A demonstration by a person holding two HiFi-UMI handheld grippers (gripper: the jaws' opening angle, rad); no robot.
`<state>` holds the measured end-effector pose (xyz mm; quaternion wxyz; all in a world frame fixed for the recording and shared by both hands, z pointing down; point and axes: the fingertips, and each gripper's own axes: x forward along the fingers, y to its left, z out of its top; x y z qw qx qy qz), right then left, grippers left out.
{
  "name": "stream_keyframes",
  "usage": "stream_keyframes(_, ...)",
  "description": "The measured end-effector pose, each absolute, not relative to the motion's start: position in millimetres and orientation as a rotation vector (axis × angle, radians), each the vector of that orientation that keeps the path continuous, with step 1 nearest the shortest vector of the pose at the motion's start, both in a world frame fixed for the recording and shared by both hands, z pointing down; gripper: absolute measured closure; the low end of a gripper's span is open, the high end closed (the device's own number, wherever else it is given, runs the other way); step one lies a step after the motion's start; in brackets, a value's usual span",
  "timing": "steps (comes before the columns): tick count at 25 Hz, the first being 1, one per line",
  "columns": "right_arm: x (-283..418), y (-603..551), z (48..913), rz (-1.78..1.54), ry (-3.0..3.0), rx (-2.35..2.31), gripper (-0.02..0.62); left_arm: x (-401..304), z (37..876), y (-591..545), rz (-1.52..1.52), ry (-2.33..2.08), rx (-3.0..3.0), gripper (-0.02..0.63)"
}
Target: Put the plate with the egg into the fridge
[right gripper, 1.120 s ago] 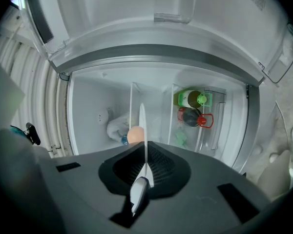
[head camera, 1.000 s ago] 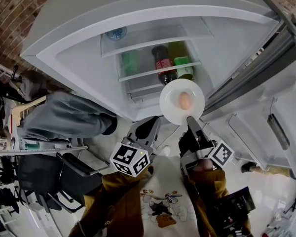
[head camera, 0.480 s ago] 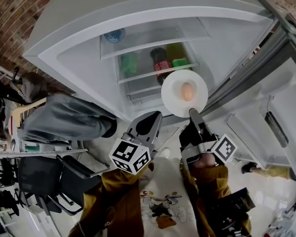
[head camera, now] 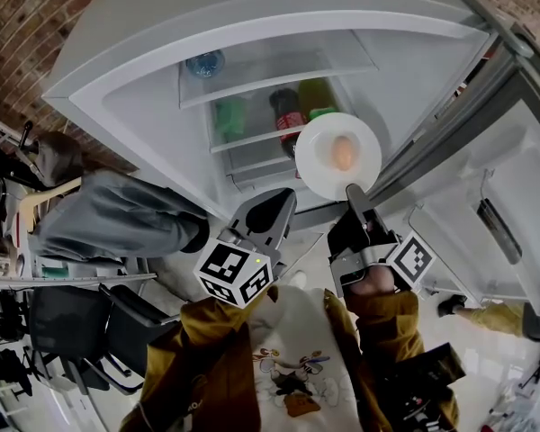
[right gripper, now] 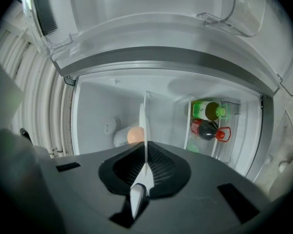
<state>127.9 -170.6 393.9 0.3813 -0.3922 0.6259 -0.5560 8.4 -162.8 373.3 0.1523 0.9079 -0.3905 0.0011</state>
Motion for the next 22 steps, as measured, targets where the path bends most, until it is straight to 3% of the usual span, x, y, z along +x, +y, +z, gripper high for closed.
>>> stream_keyframes(22,129,-206,360,-1.357,1.601,-0.999,0.575,9,355,-193,-0.022,-1.117,2.633,0.6)
